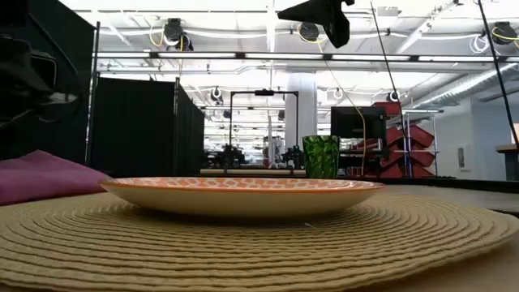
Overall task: Set table place
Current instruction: Put the black fork on top of the purple table napkin
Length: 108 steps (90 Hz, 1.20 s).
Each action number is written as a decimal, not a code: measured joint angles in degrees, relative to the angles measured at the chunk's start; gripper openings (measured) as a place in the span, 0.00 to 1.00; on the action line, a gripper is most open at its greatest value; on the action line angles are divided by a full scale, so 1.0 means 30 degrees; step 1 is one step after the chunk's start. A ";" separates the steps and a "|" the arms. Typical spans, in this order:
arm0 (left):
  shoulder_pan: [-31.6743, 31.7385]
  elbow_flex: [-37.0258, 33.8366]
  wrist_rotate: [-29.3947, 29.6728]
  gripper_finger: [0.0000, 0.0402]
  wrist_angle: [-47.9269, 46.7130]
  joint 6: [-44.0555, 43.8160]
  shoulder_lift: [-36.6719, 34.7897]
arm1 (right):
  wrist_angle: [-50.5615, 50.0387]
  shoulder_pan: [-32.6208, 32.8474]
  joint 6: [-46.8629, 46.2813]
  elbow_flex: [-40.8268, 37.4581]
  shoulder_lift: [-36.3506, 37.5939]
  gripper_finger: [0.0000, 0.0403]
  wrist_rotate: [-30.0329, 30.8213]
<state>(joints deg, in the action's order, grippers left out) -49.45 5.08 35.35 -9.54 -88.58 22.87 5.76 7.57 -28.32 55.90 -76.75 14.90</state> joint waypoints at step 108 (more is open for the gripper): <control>0.4028 0.4721 -0.6618 0.17 -0.2784 0.2839 0.9587 | 0.0011 0.0013 -0.0302 0.0000 -0.1064 0.43 -0.0581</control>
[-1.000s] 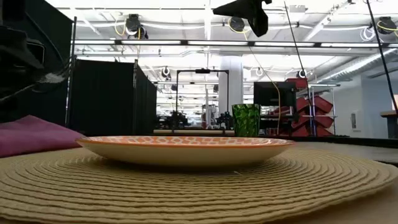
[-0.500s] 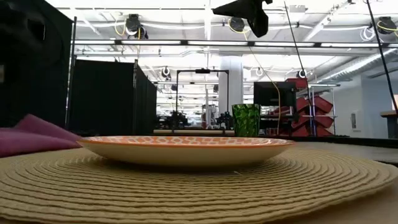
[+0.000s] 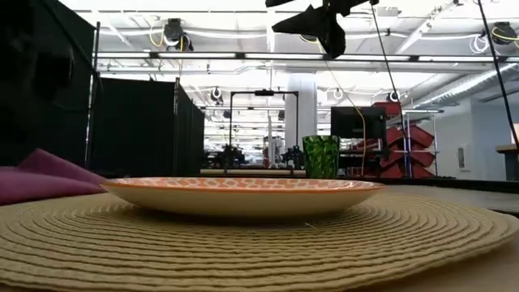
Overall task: Set table place
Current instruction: Put the black fork on top of the purple table napkin
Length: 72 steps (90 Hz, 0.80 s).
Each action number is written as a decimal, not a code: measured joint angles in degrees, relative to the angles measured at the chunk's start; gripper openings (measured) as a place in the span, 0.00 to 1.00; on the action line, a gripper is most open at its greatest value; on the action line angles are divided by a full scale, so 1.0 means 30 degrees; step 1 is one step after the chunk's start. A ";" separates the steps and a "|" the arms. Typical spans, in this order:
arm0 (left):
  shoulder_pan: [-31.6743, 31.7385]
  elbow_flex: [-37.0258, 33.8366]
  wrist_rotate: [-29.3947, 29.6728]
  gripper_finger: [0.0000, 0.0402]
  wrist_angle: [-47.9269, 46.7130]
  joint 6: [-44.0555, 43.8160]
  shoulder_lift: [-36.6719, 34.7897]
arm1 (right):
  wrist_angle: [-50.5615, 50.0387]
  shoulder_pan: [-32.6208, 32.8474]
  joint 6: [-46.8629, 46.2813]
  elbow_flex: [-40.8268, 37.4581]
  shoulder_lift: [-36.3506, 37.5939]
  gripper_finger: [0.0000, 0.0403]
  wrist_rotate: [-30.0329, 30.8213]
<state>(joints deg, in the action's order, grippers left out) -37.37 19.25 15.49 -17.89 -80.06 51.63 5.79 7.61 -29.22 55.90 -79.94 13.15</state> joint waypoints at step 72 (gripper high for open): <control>0.2704 0.0000 -0.1962 0.17 0.0872 0.3324 0.3981 | -0.0030 0.0111 0.0178 0.0000 0.0000 0.43 -0.0005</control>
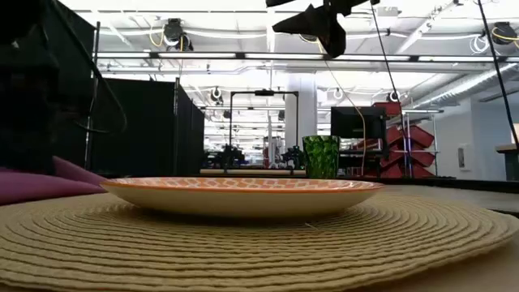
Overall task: Set table place
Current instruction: Put the black fork on top of the purple table napkin
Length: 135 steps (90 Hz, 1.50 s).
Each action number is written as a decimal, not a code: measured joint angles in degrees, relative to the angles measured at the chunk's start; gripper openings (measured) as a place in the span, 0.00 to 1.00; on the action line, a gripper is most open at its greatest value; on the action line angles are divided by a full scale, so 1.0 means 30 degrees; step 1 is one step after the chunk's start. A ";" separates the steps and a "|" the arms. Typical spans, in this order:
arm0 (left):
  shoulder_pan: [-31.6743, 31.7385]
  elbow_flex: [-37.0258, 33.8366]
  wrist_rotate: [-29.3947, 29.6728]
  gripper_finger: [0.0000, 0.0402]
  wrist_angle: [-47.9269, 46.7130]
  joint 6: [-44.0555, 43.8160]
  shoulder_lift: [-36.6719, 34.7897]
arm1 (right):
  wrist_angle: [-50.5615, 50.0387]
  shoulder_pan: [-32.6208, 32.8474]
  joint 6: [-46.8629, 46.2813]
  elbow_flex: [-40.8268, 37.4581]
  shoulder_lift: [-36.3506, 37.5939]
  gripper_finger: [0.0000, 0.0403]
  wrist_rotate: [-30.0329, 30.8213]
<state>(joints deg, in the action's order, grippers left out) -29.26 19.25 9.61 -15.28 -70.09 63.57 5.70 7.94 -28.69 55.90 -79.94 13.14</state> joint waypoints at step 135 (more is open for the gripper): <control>-0.2516 0.3804 0.6940 0.00 -1.0572 -1.0171 -0.8723 | -0.1747 0.0143 0.0787 0.0000 -0.0015 0.43 -0.0951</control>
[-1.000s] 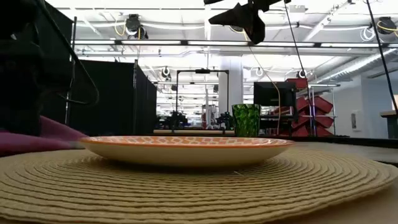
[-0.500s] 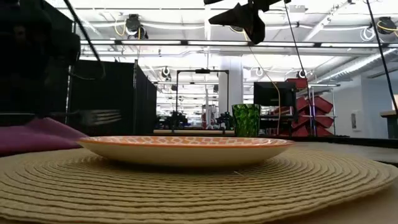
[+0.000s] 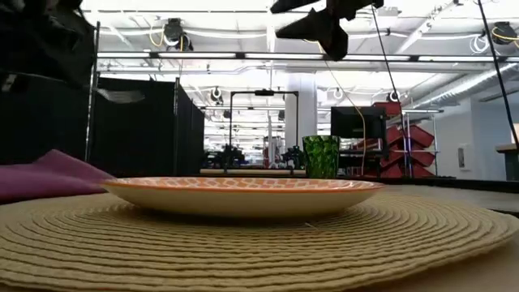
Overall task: Set table place
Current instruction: Put the black fork on top of the purple table napkin
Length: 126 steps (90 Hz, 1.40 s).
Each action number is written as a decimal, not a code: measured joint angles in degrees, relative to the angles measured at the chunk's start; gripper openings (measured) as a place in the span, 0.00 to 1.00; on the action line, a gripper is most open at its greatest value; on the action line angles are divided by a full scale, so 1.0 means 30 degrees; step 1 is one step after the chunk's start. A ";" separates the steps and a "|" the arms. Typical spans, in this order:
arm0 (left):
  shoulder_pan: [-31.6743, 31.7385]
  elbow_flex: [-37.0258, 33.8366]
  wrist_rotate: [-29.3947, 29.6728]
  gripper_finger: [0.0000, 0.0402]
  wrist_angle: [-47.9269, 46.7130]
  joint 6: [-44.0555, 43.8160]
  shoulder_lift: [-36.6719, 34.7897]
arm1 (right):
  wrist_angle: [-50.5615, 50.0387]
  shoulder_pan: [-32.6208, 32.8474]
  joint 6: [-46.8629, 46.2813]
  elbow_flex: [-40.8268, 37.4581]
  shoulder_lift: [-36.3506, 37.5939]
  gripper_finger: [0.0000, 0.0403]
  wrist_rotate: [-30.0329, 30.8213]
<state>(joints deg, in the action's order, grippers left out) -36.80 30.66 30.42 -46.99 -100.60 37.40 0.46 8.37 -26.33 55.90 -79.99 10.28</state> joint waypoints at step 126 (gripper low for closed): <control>-0.2647 -0.2580 -0.0652 0.00 0.6711 -0.7022 0.8595 | 0.0177 0.0369 0.0468 0.0000 0.0007 0.43 -0.0029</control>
<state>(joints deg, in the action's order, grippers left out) -44.74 22.92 28.47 -26.86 -121.67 63.19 0.99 9.48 -24.92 55.90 -79.96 10.20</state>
